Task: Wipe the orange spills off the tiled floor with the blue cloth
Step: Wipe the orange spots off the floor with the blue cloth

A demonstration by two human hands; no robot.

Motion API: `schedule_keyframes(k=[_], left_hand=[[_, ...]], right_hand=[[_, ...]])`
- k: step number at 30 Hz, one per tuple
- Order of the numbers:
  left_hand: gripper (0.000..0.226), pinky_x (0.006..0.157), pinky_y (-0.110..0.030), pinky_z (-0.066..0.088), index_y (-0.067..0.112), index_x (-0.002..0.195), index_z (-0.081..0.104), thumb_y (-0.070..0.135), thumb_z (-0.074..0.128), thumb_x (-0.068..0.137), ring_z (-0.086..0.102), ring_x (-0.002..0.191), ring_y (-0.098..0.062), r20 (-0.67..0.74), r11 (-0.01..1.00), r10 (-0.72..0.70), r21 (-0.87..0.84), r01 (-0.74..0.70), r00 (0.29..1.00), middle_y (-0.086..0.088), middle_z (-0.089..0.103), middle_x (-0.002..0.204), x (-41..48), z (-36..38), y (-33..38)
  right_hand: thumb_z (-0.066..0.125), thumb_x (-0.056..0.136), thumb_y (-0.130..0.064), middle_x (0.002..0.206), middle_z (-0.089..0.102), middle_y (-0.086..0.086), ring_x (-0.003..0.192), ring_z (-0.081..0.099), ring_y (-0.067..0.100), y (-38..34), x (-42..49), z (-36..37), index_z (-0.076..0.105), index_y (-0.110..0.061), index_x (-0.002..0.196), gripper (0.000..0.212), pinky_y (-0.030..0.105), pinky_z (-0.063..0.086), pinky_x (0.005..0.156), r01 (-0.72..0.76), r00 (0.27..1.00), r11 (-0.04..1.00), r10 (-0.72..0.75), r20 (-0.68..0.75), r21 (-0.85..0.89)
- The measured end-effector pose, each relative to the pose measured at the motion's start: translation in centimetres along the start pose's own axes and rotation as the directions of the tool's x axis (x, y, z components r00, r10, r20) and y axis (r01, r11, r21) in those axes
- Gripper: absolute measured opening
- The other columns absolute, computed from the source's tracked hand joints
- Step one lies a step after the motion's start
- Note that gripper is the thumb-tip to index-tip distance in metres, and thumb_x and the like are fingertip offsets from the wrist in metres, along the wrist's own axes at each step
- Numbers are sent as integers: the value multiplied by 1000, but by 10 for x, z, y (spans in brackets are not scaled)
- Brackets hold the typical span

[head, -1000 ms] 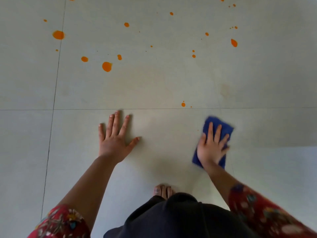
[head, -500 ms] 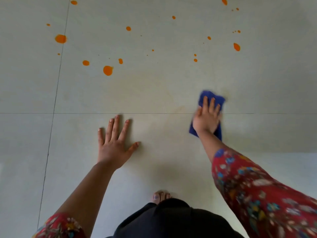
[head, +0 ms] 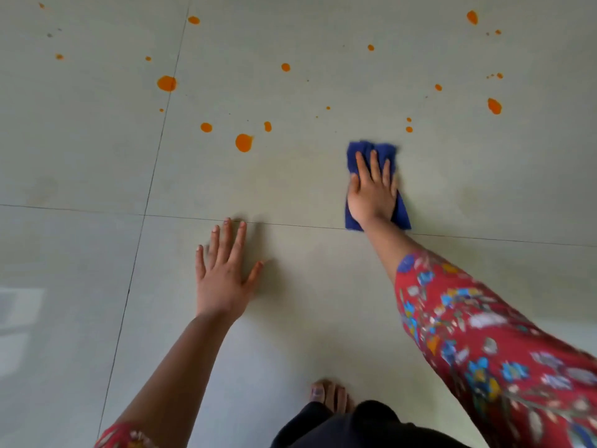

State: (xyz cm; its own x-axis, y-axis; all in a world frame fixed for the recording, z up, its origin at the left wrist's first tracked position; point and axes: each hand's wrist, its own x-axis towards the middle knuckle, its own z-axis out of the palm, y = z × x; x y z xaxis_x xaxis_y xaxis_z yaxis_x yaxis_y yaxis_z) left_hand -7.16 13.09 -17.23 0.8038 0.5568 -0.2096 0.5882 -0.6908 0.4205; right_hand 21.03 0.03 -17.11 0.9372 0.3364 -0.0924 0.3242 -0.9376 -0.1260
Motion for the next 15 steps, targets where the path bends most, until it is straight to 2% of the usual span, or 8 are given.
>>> schedule_keyframes(k=[3, 5, 7, 8, 10, 11, 13, 15], left_hand=[[74, 120, -39, -9, 33, 153, -7, 58, 32, 95, -19, 147, -11, 16, 997, -68, 28, 68, 998, 10, -17, 160, 1, -7, -18], [75, 120, -41, -9, 33, 152, -10, 63, 26, 94, -20, 146, -11, 33, 996, -80, 52, 78, 996, 13, -20, 159, 1, -9, -24], [75, 120, -42, -9, 33, 152, -13, 67, 17, 92, -21, 146, -11, 14, 995, -78, 63, 77, 997, 13, -22, 158, 2, -7, -24], [76, 120, -42, -10, 33, 152, -13, 68, 14, 90, -21, 146, -12, 4, 995, -79, 60, 79, 997, 13, -22, 158, 3, -5, -23], [77, 119, -42, -11, 34, 151, -14, 68, 10, 87, -21, 146, -12, -10, 995, -83, 48, 83, 997, 14, -22, 158, 1, -3, -23], [77, 119, -42, -11, 34, 151, -14, 68, 10, 87, -21, 147, -12, -11, 996, -80, 50, 80, 997, 14, -22, 158, 1, -2, -24], [76, 119, -42, -11, 35, 151, -15, 69, 9, 87, -22, 146, -12, -7, 995, -79, 53, 79, 997, 15, -23, 158, 2, -1, -25], [76, 119, -41, -12, 36, 151, -15, 69, 10, 88, -22, 146, -12, -4, 995, -83, 56, 83, 997, 15, -23, 157, 2, -2, -26]], right_hand=[[32, 101, -35, 163, 14, -4, 150, 13, 26, -55, 1, 13, 22, -34, 153, 53, 42, 6, 120, 304, 952, 953, -302, 56, -18], [33, 100, -36, 162, 19, -6, 149, 19, 24, -51, -42, 22, 25, -35, 152, 53, 41, 12, 120, 564, 825, 822, -558, 95, -71], [32, 100, -38, 161, 21, -9, 148, 22, 20, -15, -76, 21, 26, -38, 151, 52, 39, 15, 120, 659, 750, 751, -652, 113, -44], [31, 99, -38, 161, 22, -9, 148, 23, 20, 5, -78, 18, 27, -38, 151, 51, 40, 15, 119, 633, 772, 773, -628, 100, -34], [30, 99, -38, 161, 21, -8, 149, 21, 24, 22, -57, 14, 28, -36, 150, 51, 41, 13, 120, 447, 894, 893, -445, 59, -42], [31, 100, -37, 161, 19, -7, 149, 18, 24, 16, -43, 11, 27, -34, 151, 51, 41, 11, 120, 310, 951, 950, -308, 32, -45], [33, 101, -36, 163, 15, -4, 150, 14, 26, -26, -26, 15, 23, -32, 153, 53, 42, 7, 121, 157, 988, 987, -157, -9, -31], [33, 100, -36, 163, 16, -1, 149, 15, 29, -75, -45, 24, 22, -31, 153, 55, 43, 9, 120, 312, 950, 949, -312, 17, -41]])
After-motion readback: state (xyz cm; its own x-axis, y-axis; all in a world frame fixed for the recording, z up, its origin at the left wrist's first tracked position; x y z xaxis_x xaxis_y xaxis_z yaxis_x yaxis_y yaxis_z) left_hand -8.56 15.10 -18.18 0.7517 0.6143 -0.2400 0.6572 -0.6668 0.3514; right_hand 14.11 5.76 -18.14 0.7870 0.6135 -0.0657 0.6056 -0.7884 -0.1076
